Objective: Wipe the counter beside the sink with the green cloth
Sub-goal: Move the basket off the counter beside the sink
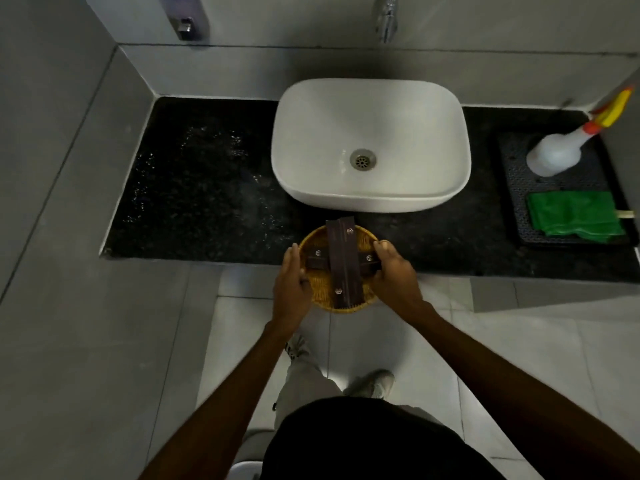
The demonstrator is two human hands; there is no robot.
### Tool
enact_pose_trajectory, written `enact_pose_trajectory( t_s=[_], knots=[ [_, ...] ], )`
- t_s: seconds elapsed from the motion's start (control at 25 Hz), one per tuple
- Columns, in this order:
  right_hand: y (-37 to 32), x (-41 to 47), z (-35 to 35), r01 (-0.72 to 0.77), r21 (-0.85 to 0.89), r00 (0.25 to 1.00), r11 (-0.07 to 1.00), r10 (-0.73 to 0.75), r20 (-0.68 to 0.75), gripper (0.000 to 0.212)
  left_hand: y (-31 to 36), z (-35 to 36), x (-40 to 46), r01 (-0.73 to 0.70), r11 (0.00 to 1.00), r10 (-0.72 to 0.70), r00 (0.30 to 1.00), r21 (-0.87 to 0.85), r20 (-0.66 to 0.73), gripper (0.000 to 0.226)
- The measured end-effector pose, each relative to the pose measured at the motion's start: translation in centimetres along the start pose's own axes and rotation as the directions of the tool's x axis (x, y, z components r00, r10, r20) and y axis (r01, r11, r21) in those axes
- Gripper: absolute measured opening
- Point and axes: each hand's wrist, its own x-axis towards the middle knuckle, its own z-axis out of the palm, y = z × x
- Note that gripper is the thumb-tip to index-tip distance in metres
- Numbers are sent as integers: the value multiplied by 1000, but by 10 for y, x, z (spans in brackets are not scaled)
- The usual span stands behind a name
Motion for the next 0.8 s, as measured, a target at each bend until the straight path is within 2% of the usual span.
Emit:
enact_pose_trajectory(
  t_s=[0.04,0.16,0.24,0.28,0.4,0.48,0.52,0.6,0.68,0.8],
  knots=[
    [22,5,-15,-86,17,994,996,87,-66,50,19,22,19,-51,998,47,995,37,90,64],
    [39,8,-23,-102,26,994,994,103,-27,54,32,42,39,-43,998,41,998,49,49,67],
    [88,10,-56,-285,38,944,958,288,-160,54,72,95,64,-155,988,144,955,24,259,69],
    [90,9,-53,-296,28,938,955,297,-178,55,70,95,65,-171,984,153,947,41,283,69],
    [84,7,-47,-283,72,955,956,288,-67,70,66,94,67,-142,989,132,968,32,214,65],
    [74,5,-38,-275,125,960,953,279,-12,81,48,87,59,-167,974,148,981,154,128,67],
    [71,4,-35,-250,134,966,959,256,-29,81,45,78,55,-228,941,217,974,249,69,68],
    [70,6,-37,-186,130,965,974,206,-160,74,55,67,57,-394,836,410,911,382,43,68],
    [66,14,-48,-174,152,943,973,210,-259,67,73,70,63,-531,729,557,827,432,78,67],
    [124,38,-106,-334,187,855,924,380,-352,65,143,139,69,-738,616,700,673,274,239,65]
  ],
)
